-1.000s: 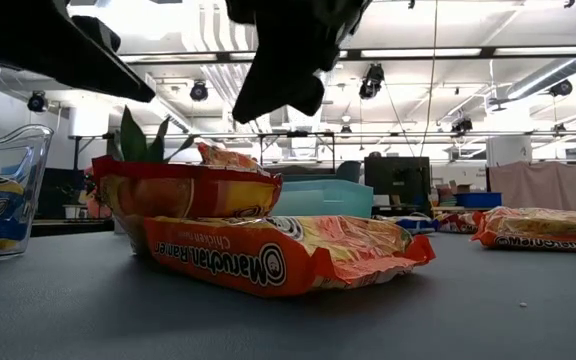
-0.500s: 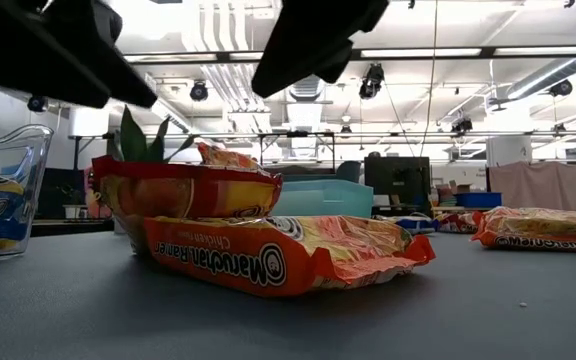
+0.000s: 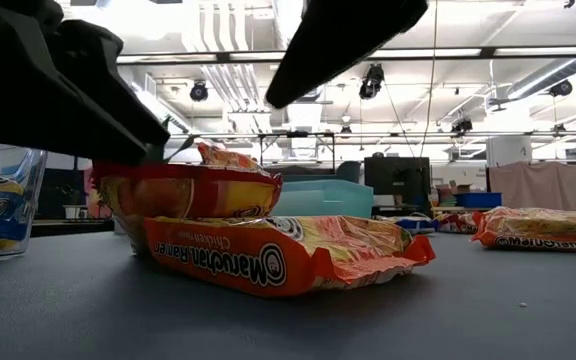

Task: Sort Maruchan noodles
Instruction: Put the red noodle pack into the blue bin

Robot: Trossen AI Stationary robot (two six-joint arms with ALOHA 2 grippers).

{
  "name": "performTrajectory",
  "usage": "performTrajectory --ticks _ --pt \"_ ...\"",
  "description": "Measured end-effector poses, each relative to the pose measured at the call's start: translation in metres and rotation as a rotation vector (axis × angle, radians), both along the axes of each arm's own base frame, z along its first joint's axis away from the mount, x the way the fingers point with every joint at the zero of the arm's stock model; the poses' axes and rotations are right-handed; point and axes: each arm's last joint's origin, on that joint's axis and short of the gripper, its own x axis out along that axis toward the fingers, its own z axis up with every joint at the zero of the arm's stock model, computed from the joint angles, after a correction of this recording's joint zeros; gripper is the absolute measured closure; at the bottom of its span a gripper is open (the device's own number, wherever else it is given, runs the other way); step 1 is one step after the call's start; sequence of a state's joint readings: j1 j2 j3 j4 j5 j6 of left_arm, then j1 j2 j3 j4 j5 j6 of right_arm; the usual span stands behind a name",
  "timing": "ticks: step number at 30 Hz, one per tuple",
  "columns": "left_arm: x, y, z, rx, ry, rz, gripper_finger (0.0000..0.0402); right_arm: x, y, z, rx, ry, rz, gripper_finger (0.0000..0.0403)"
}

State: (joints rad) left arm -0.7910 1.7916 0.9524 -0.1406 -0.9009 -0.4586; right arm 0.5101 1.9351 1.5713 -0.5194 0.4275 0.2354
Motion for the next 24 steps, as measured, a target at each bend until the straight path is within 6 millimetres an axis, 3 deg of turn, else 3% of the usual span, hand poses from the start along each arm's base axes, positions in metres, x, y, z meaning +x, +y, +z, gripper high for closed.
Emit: performTrajectory --ticks 4,16,24 --pt "-0.001 0.000 -0.002 -0.028 0.015 -0.006 0.0177 0.004 0.002 -0.004 0.027 -0.021 -0.001 0.0375" --pt "0.002 0.005 -0.011 -0.011 0.030 0.023 0.0196 0.012 0.007 -0.017 0.002 -0.050 0.020 0.0247" --pt "0.005 0.009 -0.016 0.007 0.023 0.056 0.0205 0.020 0.001 -0.025 -0.093 -0.089 -0.036 0.0222"
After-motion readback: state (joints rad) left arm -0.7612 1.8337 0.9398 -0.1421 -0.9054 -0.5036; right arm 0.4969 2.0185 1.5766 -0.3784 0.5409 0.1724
